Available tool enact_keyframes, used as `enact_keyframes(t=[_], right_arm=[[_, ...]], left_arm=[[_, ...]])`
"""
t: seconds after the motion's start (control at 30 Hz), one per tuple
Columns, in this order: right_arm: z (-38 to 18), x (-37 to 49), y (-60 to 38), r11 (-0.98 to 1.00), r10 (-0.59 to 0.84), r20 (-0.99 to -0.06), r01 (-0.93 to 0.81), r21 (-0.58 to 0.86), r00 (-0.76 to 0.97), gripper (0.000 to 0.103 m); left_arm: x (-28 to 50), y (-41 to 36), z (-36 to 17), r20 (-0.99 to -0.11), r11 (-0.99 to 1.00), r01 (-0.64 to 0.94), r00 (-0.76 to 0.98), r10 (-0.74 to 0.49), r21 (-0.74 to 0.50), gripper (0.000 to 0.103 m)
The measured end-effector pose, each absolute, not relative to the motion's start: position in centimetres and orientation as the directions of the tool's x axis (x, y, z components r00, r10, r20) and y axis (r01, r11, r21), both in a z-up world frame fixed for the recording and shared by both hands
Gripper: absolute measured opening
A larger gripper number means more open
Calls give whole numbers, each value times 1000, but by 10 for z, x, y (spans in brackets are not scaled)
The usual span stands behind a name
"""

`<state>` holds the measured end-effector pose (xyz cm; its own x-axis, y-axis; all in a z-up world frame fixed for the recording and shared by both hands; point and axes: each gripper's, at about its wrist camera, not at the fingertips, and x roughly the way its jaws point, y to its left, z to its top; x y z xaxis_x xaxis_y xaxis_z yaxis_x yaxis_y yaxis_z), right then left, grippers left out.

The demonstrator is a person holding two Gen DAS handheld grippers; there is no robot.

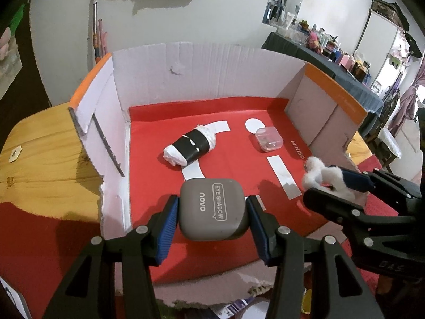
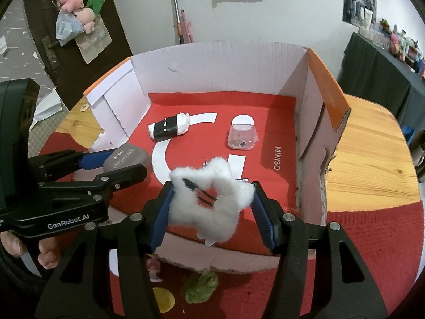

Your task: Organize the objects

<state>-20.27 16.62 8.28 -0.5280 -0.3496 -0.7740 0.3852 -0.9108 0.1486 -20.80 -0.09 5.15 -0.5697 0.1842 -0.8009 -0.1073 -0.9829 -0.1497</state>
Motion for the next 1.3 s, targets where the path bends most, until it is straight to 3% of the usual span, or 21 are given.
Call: enact_keyframes(t=[1.3], right_arm=[[49, -231, 162, -917, -315, -825, 375, 137, -469, 55]], left_arm=[[-224, -3, 31, -831, -983, -101, -525, 185, -155, 53]])
